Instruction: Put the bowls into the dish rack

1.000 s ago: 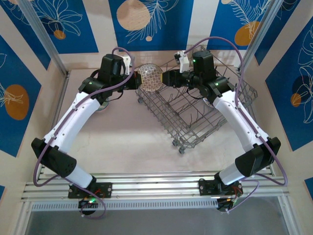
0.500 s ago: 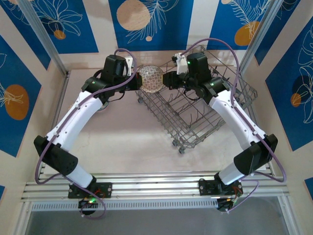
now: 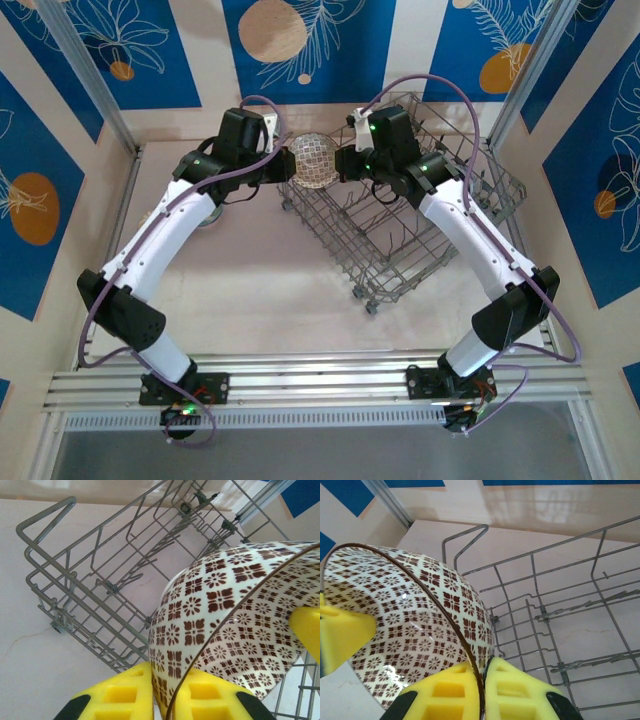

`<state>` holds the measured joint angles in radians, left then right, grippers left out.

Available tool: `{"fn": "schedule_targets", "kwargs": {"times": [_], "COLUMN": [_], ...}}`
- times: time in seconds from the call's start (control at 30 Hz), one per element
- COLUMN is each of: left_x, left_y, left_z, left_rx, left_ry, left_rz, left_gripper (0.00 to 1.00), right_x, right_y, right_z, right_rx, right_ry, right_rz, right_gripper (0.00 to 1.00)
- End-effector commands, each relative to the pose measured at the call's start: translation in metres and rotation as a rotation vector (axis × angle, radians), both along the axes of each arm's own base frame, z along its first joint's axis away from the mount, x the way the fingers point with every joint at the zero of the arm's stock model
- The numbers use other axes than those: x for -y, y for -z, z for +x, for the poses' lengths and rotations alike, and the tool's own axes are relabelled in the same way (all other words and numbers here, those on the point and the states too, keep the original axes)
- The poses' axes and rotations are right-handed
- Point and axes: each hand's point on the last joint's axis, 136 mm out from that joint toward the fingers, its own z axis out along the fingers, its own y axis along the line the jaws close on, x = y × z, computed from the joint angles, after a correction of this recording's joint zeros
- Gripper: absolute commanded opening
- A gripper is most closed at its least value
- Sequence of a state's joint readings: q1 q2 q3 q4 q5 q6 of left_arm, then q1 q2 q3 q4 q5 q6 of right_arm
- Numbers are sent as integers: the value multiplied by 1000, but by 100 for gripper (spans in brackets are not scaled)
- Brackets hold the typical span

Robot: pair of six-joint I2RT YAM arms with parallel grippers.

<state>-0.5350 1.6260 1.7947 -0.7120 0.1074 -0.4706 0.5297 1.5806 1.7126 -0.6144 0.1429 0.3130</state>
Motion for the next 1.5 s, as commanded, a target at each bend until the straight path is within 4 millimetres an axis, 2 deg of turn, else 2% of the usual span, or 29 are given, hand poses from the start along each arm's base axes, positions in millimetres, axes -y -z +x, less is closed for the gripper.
{"fn": "schedule_targets", "kwargs": {"times": [0.0, 0.23, 0.4, 0.73, 0.87, 1.0, 1.13, 1.33, 1.47], "left_x": [24, 27, 27, 12, 2, -11, -29, -56, -62], "left_y": [-41, -40, -49, -59, -64, -61, -50, -21, -3], "left_z": [-14, -12, -13, -13, -12, -11, -12, -13, -15], "left_rx": [75, 65, 86, 134, 155, 157, 138, 75, 35], "left_ry": [105, 106, 105, 56, 32, -3, -41, -106, -120], "left_rz": [-101, -108, -127, -90, -76, -44, -27, -28, -19], "left_gripper": [18, 30, 42, 65, 70, 75, 76, 77, 77], "right_x": [-2, 5, 11, 36, 49, 75, 120, 184, 210], "right_y": [-19, -25, -29, -35, -42, -49, -50, -14, 2], "right_z": [-5, -3, -2, 4, 7, 9, 11, 11, 6], "right_rx": [57, 99, 100, 104, 123, 148, 189, 182, 211], "right_ry": [-7, 22, 47, 144, 171, 247, 368, 526, 580], "right_rz": [33, 51, 68, 82, 60, 31, -56, -262, -374], "right_gripper": [0, 0, 0, 0, 0, 0, 0, 0, 0]}}
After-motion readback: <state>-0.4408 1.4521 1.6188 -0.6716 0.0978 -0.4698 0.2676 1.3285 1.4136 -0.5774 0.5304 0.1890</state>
